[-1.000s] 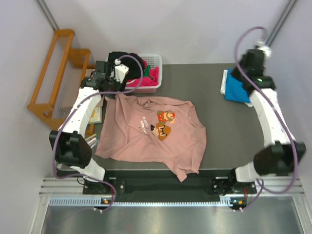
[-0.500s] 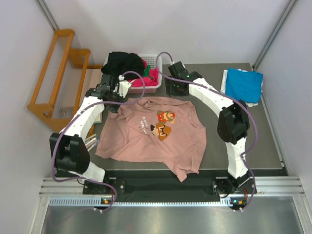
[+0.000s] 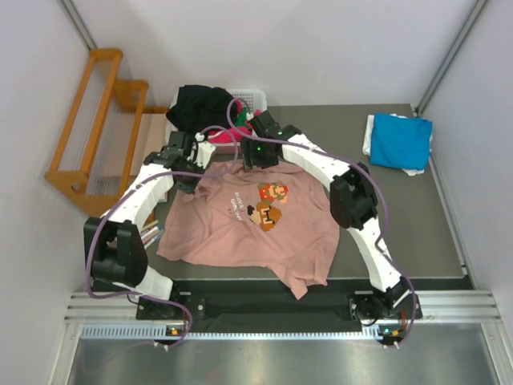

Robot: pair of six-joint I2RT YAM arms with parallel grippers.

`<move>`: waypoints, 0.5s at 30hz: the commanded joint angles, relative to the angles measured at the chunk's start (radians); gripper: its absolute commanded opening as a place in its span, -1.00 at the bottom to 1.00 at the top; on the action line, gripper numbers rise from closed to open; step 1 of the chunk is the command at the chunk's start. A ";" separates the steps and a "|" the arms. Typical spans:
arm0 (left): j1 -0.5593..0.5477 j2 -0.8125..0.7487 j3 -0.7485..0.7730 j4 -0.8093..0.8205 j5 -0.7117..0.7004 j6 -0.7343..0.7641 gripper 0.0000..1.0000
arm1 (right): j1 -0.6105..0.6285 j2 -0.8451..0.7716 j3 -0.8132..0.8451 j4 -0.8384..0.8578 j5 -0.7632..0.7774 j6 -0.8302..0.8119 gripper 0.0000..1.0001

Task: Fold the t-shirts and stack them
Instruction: Flatten the tshirt out

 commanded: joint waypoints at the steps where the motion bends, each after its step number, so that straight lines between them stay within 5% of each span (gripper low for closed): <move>1: -0.003 -0.037 -0.005 0.033 0.004 -0.022 -1.00 | 0.019 0.056 0.073 0.070 -0.156 0.015 0.29; 12: -0.003 -0.066 -0.013 0.021 0.044 -0.015 -1.00 | -0.002 0.079 0.114 0.153 -0.219 0.040 0.27; 15: -0.003 -0.069 -0.021 0.021 0.044 -0.018 -1.00 | -0.009 0.078 0.117 0.168 -0.219 0.049 0.10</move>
